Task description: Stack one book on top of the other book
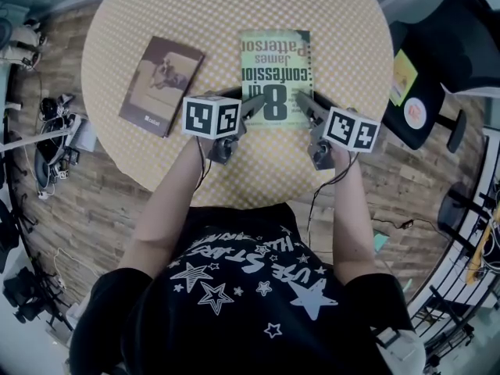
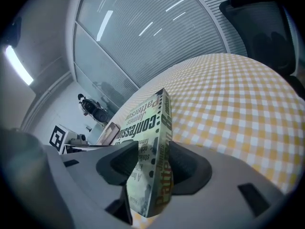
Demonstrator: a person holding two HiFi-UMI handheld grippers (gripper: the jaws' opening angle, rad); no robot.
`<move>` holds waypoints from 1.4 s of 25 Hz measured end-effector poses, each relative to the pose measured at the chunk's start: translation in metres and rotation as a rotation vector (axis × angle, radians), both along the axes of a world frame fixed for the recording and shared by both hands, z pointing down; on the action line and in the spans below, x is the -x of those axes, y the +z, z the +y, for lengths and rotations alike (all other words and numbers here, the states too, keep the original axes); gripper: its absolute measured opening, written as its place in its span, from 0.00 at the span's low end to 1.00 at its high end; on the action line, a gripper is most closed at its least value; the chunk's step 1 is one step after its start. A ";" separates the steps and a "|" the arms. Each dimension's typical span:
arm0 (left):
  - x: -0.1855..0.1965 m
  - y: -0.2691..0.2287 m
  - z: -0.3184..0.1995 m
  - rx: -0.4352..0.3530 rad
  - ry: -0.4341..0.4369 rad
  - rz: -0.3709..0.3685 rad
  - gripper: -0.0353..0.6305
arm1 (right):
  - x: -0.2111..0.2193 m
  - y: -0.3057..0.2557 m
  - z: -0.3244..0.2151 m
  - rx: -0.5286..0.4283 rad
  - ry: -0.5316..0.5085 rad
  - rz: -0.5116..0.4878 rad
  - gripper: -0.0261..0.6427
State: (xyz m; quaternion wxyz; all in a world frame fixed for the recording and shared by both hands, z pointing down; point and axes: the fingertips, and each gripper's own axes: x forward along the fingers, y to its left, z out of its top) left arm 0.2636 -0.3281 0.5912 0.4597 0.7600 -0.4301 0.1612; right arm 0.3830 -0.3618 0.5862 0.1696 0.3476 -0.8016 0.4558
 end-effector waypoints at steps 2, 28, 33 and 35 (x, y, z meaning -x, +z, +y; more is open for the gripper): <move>0.001 -0.001 0.000 -0.005 -0.008 0.009 0.39 | -0.001 -0.002 0.002 -0.008 0.019 -0.018 0.34; 0.103 -0.108 0.046 -0.231 -0.019 0.085 0.35 | 0.087 -0.101 0.068 -0.196 0.130 -0.137 0.33; 0.152 -0.119 0.057 -0.245 -0.004 0.099 0.35 | 0.133 -0.109 0.089 -0.199 0.175 -0.164 0.32; 0.174 -0.122 0.063 -0.254 -0.004 0.095 0.35 | 0.155 -0.110 0.100 -0.196 0.179 -0.171 0.32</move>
